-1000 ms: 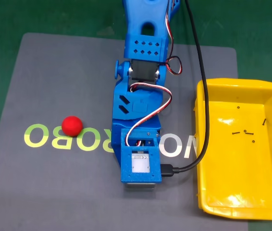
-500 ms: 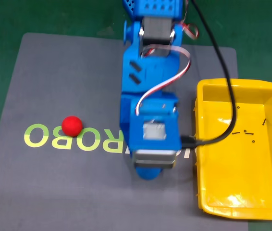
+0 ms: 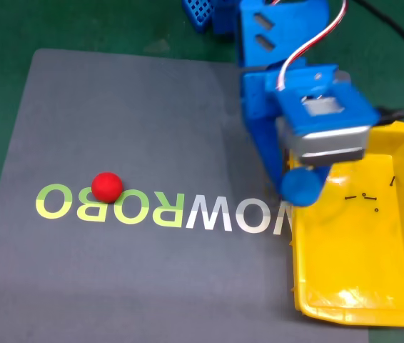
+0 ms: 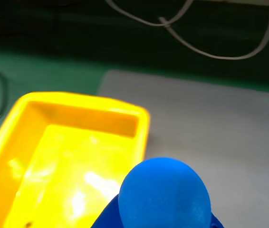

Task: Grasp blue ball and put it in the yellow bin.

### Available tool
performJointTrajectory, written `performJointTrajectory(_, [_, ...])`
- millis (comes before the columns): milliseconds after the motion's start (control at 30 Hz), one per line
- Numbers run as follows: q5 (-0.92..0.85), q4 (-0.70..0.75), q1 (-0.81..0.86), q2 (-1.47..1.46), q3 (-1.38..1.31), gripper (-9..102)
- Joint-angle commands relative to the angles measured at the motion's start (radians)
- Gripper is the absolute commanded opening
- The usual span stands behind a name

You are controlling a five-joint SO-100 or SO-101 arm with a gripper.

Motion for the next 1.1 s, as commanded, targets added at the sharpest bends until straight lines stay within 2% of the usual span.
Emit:
performJointTrajectory(0, [0.014,0.006,-0.058,0.104,0.009,0])
performJointTrajectory(367, [0.025,0.002,-0.198,0.083,0.029,0])
performJointTrajectory(633, [0.021,-0.021,-0.222,0.032,0.029,1])
performJointTrajectory(667, [0.020,-0.025,-0.221,0.029,0.029,2])
performJointTrajectory(733, [0.014,-0.025,-0.218,0.023,0.029,14])
performJointTrajectory(833, [0.012,-0.025,-0.215,0.023,0.029,26])
performJointTrajectory(900, [0.012,-0.025,-0.212,0.023,0.029,30])
performJointTrajectory(1067, [0.008,-0.025,-0.207,0.026,0.029,31])
